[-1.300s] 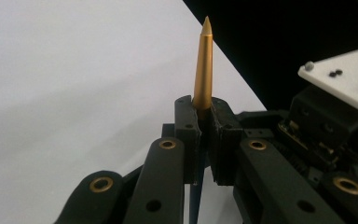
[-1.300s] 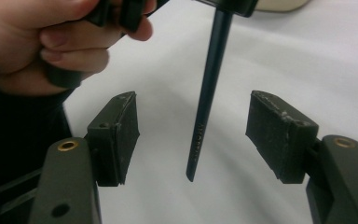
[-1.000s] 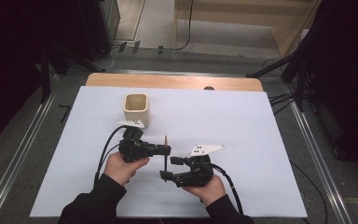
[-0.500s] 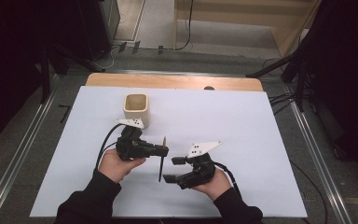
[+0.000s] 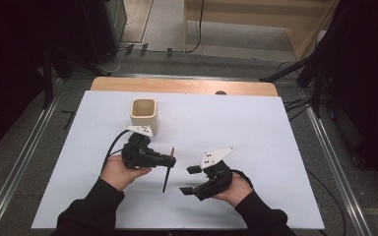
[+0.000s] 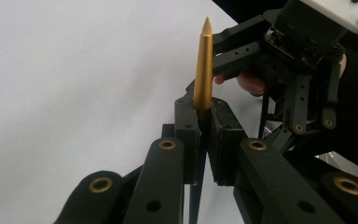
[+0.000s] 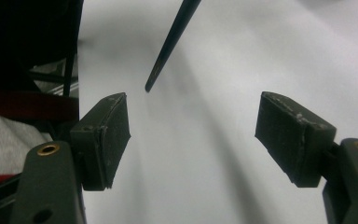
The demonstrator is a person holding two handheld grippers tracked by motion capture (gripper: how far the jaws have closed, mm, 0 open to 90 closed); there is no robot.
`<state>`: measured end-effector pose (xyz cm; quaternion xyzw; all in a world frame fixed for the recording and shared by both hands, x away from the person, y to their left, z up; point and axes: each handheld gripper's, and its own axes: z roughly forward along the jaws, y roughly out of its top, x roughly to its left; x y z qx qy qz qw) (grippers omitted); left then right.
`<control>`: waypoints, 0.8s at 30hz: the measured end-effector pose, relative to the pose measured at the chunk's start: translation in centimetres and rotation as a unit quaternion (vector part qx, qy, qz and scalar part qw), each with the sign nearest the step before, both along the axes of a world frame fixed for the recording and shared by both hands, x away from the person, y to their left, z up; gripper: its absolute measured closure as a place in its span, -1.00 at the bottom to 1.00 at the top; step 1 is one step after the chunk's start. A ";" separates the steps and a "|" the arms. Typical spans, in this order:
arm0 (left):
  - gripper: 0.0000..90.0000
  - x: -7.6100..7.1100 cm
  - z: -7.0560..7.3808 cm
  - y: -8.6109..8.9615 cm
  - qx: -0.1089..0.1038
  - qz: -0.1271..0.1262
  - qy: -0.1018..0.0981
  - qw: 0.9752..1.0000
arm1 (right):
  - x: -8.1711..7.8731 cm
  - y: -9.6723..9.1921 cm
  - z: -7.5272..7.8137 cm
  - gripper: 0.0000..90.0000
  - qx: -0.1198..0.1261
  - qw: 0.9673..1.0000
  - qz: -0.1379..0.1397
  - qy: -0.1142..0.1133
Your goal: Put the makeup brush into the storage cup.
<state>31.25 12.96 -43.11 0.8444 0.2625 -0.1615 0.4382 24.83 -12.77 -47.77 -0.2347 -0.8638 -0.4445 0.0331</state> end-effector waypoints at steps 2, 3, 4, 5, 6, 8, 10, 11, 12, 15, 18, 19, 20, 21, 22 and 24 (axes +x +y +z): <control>0.86 0.0 0.1 0.2 0.002 0.002 -0.001 1.000 | 0.1 -0.2 0.0 -0.41 -0.004 1.000 0.003 0.001; 0.86 0.0 0.1 0.2 0.003 0.001 0.000 1.000 | 0.2 -0.4 0.0 -0.41 -0.006 1.000 0.004 -0.003; 0.86 0.0 0.1 0.3 0.004 0.004 0.000 1.000 | 0.2 -0.6 0.0 -0.41 -0.008 1.000 0.003 -0.005; 0.86 0.1 0.0 0.4 0.005 0.004 -0.002 1.000 | 0.3 -0.8 0.0 -0.41 -0.009 1.000 0.004 -0.008; 0.86 0.1 0.0 0.4 0.005 0.005 -0.001 1.000 | 0.4 -1.1 0.1 -0.41 -0.009 1.000 0.000 -0.013; 0.86 0.2 0.0 0.5 0.006 0.006 -0.001 1.000 | 0.5 -1.6 0.2 -0.41 -0.005 1.000 -0.008 -0.015; 0.86 0.2 -0.1 0.5 0.007 0.006 -0.003 1.000 | 0.6 -2.0 0.3 -0.41 -0.002 1.000 -0.013 -0.016; 0.86 0.2 -0.1 0.5 0.008 0.005 -0.002 1.000 | 0.5 -2.2 0.3 -0.41 -0.001 1.000 -0.016 -0.017; 0.86 0.2 -0.1 0.5 0.008 0.006 -0.002 1.000 | 0.6 -2.4 0.3 -0.41 -0.003 1.000 -0.016 -0.018; 0.86 0.2 -0.1 0.6 0.008 0.005 -0.001 1.000 | 0.5 -2.8 0.3 -0.42 -0.005 1.000 -0.019 -0.020; 0.86 0.2 -0.1 0.7 0.008 0.005 -0.002 1.000 | 0.5 -3.1 0.4 -0.42 -0.006 1.000 -0.020 -0.023; 0.86 0.2 -0.1 0.7 0.008 0.005 -0.001 1.000 | 0.5 -3.2 0.4 -0.43 -0.007 0.999 -0.022 -0.025; 0.86 0.2 -0.1 0.7 0.008 0.006 -0.001 1.000 | 0.4 -3.3 0.5 -0.43 -0.008 0.999 -0.024 -0.026; 0.86 0.2 -0.1 0.8 0.008 0.007 0.000 1.000 | 0.4 -3.5 0.5 -0.43 -0.009 0.999 -0.025 -0.028; 0.86 0.2 -0.1 0.8 0.007 0.007 0.000 1.000 | 0.3 -3.7 0.5 -0.43 -0.010 0.999 -0.030 -0.028; 0.86 0.2 -0.1 0.9 0.006 0.008 0.000 1.000 | 0.3 -4.1 0.6 -0.43 -0.011 0.999 -0.034 -0.028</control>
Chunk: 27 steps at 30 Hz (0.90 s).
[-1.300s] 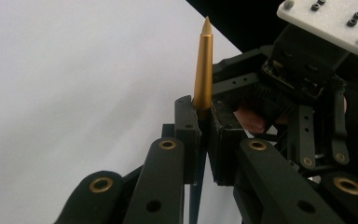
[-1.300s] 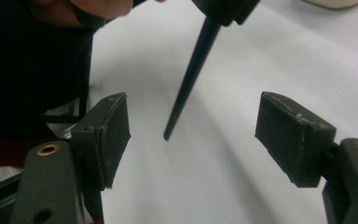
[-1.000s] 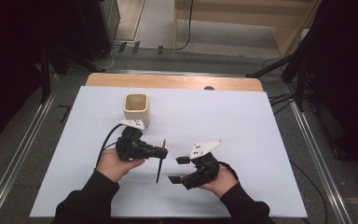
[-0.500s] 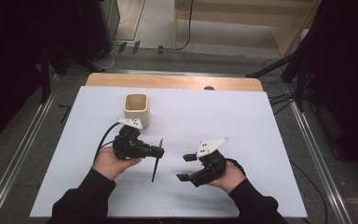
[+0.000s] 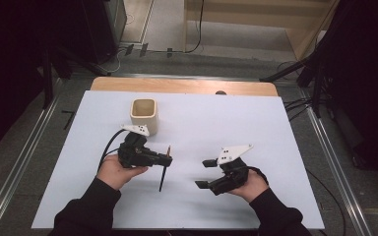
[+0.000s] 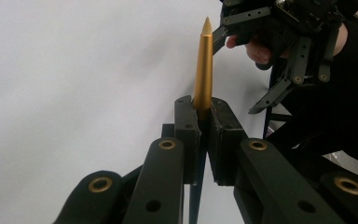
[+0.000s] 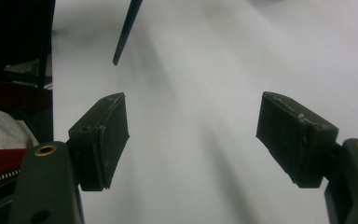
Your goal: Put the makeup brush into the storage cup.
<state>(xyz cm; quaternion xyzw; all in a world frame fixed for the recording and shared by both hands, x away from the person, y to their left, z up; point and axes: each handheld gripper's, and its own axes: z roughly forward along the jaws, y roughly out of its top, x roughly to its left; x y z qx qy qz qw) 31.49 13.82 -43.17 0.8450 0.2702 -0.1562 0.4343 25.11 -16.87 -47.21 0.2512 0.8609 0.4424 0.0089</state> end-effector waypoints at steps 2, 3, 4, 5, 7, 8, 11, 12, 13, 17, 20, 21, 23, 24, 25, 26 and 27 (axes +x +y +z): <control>0.86 0.0 0.0 0.1 -0.002 0.002 0.001 1.000 | -0.1 -0.4 0.0 -0.44 -0.001 1.000 -0.003 -0.001; 0.86 0.0 0.0 0.1 -0.002 0.003 0.002 1.000 | -0.1 -0.6 0.0 -0.45 -0.001 1.000 -0.005 -0.006; 0.86 0.0 0.1 0.1 -0.003 0.003 0.001 1.000 | -0.2 -0.8 0.0 -0.45 -0.002 1.000 -0.006 -0.003; 0.86 0.0 0.1 0.2 -0.002 0.004 0.001 1.000 | -0.2 -1.0 0.0 -0.45 -0.002 1.000 -0.009 -0.004; 0.86 0.1 0.1 0.2 -0.003 0.005 0.002 1.000 | -0.3 -1.4 -0.1 -0.45 -0.002 1.000 -0.011 -0.004; 0.86 0.1 0.1 0.2 -0.003 0.006 0.002 1.000 | -0.3 -1.5 -0.1 -0.45 -0.003 1.000 -0.015 -0.004; 0.86 0.1 0.1 0.3 -0.003 0.006 0.002 1.000 | -0.5 -2.1 -0.2 -0.46 -0.005 1.000 -0.020 -0.007; 0.86 0.1 0.1 0.3 -0.004 0.006 0.002 1.000 | -0.5 -2.3 -0.3 -0.47 -0.006 1.000 -0.022 -0.009; 0.86 0.1 0.1 0.3 -0.003 0.007 0.001 1.000 | -0.6 -2.5 -0.3 -0.48 -0.008 1.000 -0.024 -0.009; 0.86 0.1 0.1 0.4 -0.003 0.008 0.001 1.000 | -0.8 -3.4 -0.4 -0.48 -0.008 0.999 -0.034 -0.011; 0.86 0.2 0.1 0.5 -0.004 0.009 0.001 1.000 | -0.9 -4.2 -0.3 -0.49 -0.010 0.999 -0.042 -0.015; 0.86 0.2 0.1 0.5 -0.004 0.010 0.001 1.000 | -1.0 -4.5 -0.3 -0.50 -0.008 0.999 -0.046 -0.016; 0.86 0.2 0.2 0.6 -0.005 0.012 0.001 1.000 | -1.1 -5.1 -0.4 -0.51 -0.005 0.998 -0.056 -0.015; 0.86 0.2 0.2 0.6 -0.005 0.013 0.001 1.000 | -1.1 -5.4 -0.5 -0.51 -0.005 0.998 -0.060 -0.014; 0.86 0.2 0.2 0.6 -0.006 0.014 0.001 1.000 | -1.2 -5.6 -0.5 -0.51 -0.006 0.998 -0.064 -0.014; 0.86 0.3 0.2 0.6 -0.007 0.014 0.002 1.000 | -1.3 -5.9 -0.6 -0.51 -0.008 0.998 -0.067 -0.014; 0.86 0.3 0.2 0.7 -0.007 0.016 0.001 1.000 | -1.4 -6.1 -0.6 -0.51 -0.010 0.997 -0.069 -0.014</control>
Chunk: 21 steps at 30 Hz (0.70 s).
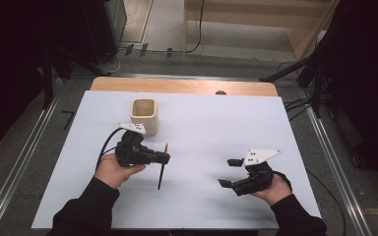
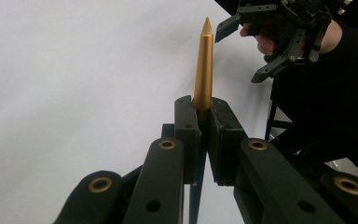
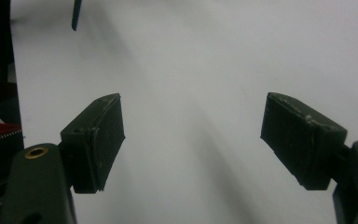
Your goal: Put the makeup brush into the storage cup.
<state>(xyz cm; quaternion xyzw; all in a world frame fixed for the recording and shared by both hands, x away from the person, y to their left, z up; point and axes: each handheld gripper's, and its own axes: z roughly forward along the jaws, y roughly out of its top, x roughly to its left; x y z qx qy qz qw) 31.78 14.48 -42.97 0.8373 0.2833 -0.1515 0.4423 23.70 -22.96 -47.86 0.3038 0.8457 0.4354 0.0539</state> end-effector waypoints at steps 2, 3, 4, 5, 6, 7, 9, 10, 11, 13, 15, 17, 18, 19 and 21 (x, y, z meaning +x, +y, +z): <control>0.86 0.1 0.0 0.1 -0.002 0.001 0.001 1.000 | -0.1 -0.4 -0.2 -0.51 -0.003 1.000 -0.008 0.000; 0.86 0.1 0.1 0.1 -0.002 0.002 0.001 1.000 | -0.2 -0.6 -0.2 -0.51 -0.007 1.000 -0.013 0.002; 0.86 0.1 0.1 0.1 -0.003 0.002 0.000 1.000 | -0.2 -0.8 -0.3 -0.51 -0.008 1.000 -0.016 0.003; 0.86 0.1 0.2 0.1 -0.002 0.003 -0.001 1.000 | -0.2 -0.9 -0.4 -0.51 -0.008 1.000 -0.019 0.003; 0.86 0.1 0.3 0.1 -0.004 0.003 -0.002 1.000 | -0.3 -1.1 -0.4 -0.51 -0.008 1.000 -0.023 0.002; 0.86 0.0 0.4 0.1 -0.005 0.007 -0.002 1.000 | -0.3 -1.2 -0.5 -0.51 -0.010 1.000 -0.026 0.004; 0.86 0.0 0.5 0.2 -0.005 0.009 -0.003 1.000 | -0.4 -1.4 -0.6 -0.52 -0.013 0.999 -0.028 0.004; 0.86 0.1 0.5 0.2 -0.006 0.011 -0.004 1.000 | -0.5 -1.4 -0.6 -0.52 -0.014 0.999 -0.031 0.006; 0.86 0.1 0.5 0.3 -0.007 0.013 -0.001 1.000 | -0.5 -1.5 -0.7 -0.52 -0.015 0.999 -0.031 0.007; 0.86 0.2 0.7 0.3 -0.005 0.016 -0.004 1.000 | -0.6 -1.7 -0.8 -0.52 -0.016 0.999 -0.036 0.008; 0.86 0.2 0.9 0.3 -0.006 0.017 -0.006 1.000 | -0.5 -1.9 -0.9 -0.52 -0.017 0.999 -0.041 0.009; 0.86 0.2 1.2 0.2 -0.004 0.017 -0.010 1.000 | -0.5 -2.0 -0.9 -0.52 -0.017 0.999 -0.045 0.009; 0.86 0.2 1.3 0.3 -0.005 0.019 -0.012 1.000 | -0.4 -2.0 -0.9 -0.52 -0.016 0.999 -0.046 0.010; 0.86 0.2 1.5 0.3 -0.007 0.020 -0.010 1.000 | -0.4 -2.0 -0.9 -0.52 -0.015 0.999 -0.046 0.010; 0.86 0.4 1.7 0.5 -0.007 0.026 -0.009 1.000 | -0.4 -2.0 -1.0 -0.52 -0.016 0.999 -0.047 0.010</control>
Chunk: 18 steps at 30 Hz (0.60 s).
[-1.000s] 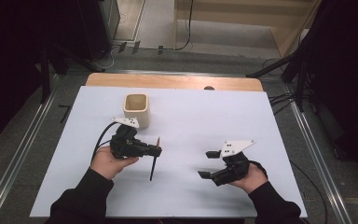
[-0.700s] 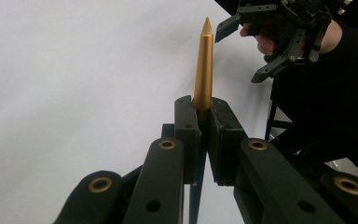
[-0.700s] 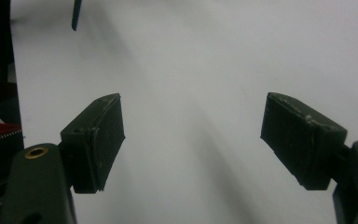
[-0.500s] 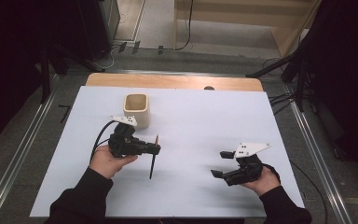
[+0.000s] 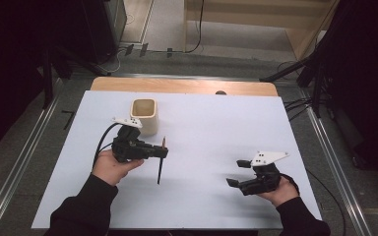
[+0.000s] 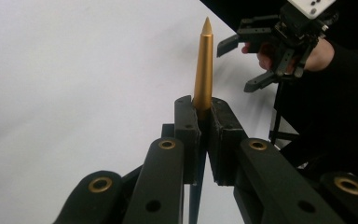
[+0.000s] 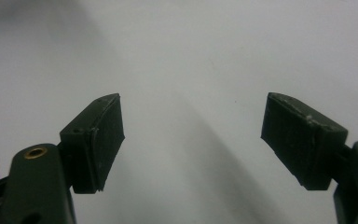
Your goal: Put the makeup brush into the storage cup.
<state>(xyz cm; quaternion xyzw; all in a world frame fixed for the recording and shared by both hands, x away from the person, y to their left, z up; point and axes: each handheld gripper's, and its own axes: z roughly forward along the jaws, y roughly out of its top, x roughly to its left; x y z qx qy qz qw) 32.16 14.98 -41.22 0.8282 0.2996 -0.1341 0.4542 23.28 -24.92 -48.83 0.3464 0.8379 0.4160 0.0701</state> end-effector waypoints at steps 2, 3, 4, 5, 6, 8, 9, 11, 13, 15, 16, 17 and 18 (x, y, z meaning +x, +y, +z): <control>0.86 0.2 0.3 0.2 0.001 0.006 -0.004 1.000 | 0.0 0.0 -0.1 -0.52 -0.003 1.000 0.001 -0.001; 0.86 0.3 0.5 0.3 0.002 0.008 -0.006 1.000 | 0.0 0.0 -0.1 -0.52 -0.004 1.000 0.001 0.002; 0.86 0.3 0.7 0.4 0.000 0.014 -0.005 1.000 | 0.0 0.1 -0.1 -0.52 -0.004 1.000 0.001 0.002; 0.86 0.5 0.8 0.5 -0.002 0.016 -0.005 1.000 | 0.0 0.0 -0.1 -0.52 -0.003 1.000 0.001 0.002; 0.86 0.6 1.0 0.6 -0.004 0.019 -0.005 1.000 | 0.0 0.0 -0.1 -0.52 -0.002 1.000 0.000 0.001; 0.86 0.8 1.4 0.9 -0.006 0.025 -0.007 1.000 | 0.1 0.0 -0.2 -0.52 -0.001 1.000 -0.001 0.001; 0.86 0.9 1.6 1.0 -0.006 0.027 -0.006 1.000 | 0.1 0.0 -0.2 -0.52 -0.001 1.000 -0.002 0.003; 0.86 1.1 2.0 1.2 -0.007 0.031 -0.009 0.999 | 0.1 0.0 -0.2 -0.52 -0.002 1.000 -0.003 0.004; 0.86 1.2 2.4 1.3 -0.008 0.034 -0.013 0.999 | 0.1 0.0 -0.2 -0.52 -0.001 1.000 -0.003 0.004; 0.85 1.4 2.9 1.5 -0.008 0.038 -0.014 0.999 | 0.1 0.0 -0.2 -0.52 -0.001 1.000 -0.004 0.005; 0.85 1.5 3.1 1.5 -0.009 0.039 -0.015 0.999 | 0.1 0.0 -0.2 -0.52 -0.001 1.000 -0.004 0.005; 0.85 1.6 3.3 1.6 -0.008 0.042 -0.017 0.999 | 0.1 0.0 -0.2 -0.52 -0.001 1.000 -0.004 0.006; 0.85 1.7 3.4 1.7 -0.009 0.045 -0.016 0.999 | 0.1 0.0 -0.2 -0.52 -0.001 1.000 -0.004 0.006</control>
